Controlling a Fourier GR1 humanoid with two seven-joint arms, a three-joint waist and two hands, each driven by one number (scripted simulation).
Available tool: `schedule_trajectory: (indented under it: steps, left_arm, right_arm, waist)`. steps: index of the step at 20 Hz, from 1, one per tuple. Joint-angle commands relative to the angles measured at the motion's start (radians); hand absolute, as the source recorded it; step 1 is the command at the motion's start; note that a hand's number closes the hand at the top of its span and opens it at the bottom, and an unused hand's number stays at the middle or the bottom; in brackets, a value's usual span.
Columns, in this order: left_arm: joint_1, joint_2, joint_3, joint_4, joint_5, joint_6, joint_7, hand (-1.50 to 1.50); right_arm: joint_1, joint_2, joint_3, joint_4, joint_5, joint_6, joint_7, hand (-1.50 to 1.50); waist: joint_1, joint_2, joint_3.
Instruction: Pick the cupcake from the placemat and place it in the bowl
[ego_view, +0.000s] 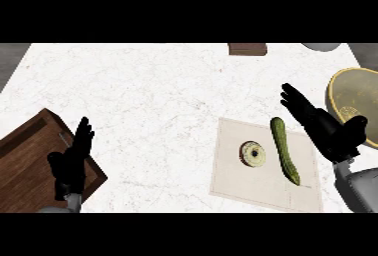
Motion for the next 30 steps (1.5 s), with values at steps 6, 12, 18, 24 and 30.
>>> schedule_trajectory:
  steps: [6,12,18,24,30]
  left_arm:
    - [-0.06,0.027,-0.122,-0.128,-0.02,-0.098,-0.014,0.0]
    - [-0.087,0.065,-0.202,-0.192,0.016,-0.244,0.024,0.0]
    - [-0.153,0.063,-0.197,-0.19,0.052,-0.316,0.051,0.0]
    - [-0.156,0.069,-0.204,-0.187,0.044,-0.326,0.057,0.0]
    - [-0.156,0.061,-0.199,-0.158,0.042,-0.336,0.028,0.0]
  right_arm:
    - [0.041,0.085,-0.166,-0.033,0.157,-0.49,-0.024,1.5]
    - [0.121,0.221,-0.06,0.0,0.406,-0.858,0.035,-1.5]
    - [0.123,0.11,0.154,0.066,0.751,-0.894,0.354,-1.5]
    - [0.014,-0.023,0.225,0.066,0.811,-0.542,0.76,-1.5]
    - [-0.131,-0.013,0.266,-0.076,0.599,-0.147,1.098,-1.5]
  waist:
    - [-0.16,-0.066,0.029]
    - [-0.056,-0.035,0.027]
    - [-0.011,-0.029,0.024]
    - [0.008,-0.03,0.018]
    - [0.016,-0.031,0.021]
